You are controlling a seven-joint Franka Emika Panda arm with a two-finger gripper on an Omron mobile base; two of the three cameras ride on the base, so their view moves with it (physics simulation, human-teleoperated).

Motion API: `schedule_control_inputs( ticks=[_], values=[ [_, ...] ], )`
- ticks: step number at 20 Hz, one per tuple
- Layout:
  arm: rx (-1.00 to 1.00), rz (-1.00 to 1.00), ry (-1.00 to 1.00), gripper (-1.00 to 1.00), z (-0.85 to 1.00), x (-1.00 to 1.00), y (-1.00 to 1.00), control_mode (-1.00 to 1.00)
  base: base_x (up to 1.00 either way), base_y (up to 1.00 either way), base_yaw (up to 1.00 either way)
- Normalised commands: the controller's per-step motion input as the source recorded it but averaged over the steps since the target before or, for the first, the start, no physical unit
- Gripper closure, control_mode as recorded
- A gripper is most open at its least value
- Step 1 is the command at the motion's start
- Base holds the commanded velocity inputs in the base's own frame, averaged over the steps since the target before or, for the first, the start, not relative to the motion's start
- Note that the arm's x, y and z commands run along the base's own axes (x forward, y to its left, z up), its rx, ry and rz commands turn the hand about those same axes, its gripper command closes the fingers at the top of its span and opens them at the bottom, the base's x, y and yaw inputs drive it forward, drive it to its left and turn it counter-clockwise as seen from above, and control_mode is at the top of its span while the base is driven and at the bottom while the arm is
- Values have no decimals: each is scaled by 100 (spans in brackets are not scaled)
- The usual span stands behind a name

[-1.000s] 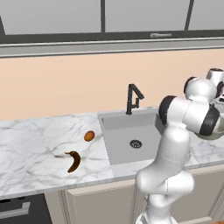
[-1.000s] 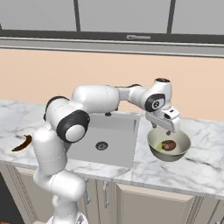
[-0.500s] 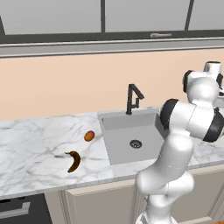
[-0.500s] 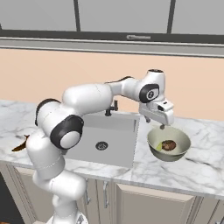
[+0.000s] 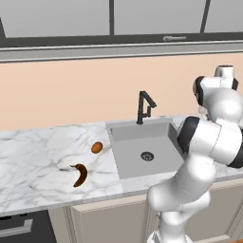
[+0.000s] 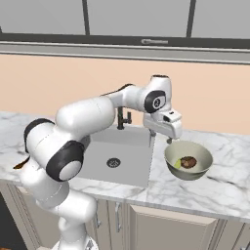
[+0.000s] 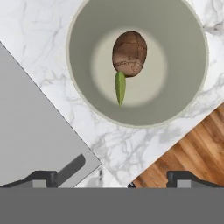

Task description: There is a mixed pile of frozen fruits and vegetables on the counter. Locate all the frozen vegetables and place the items in a bowl on the counter. Take all the frozen fruits and defrost them in a running sink.

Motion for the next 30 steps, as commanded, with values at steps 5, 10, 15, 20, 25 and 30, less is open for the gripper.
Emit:
schedule_control_inputs(
  ticks=[5,10,15,20,25,30],
  values=[
    [-6,1,0,-100,-1,-31,39,-100,0,0,0],
    [-1,-3,-2,-100,0,-12,33,-100,0,0,0],
    [0,5,0,-100,0,-17,42,-100,0,0,0],
    [0,14,3,-100,0,-9,43,-100,0,0,0],
    [0,15,4,-100,-2,-3,39,-100,0,0,0],
    [0,15,6,-100,-4,0,37,-100,0,0,0]
  ],
)
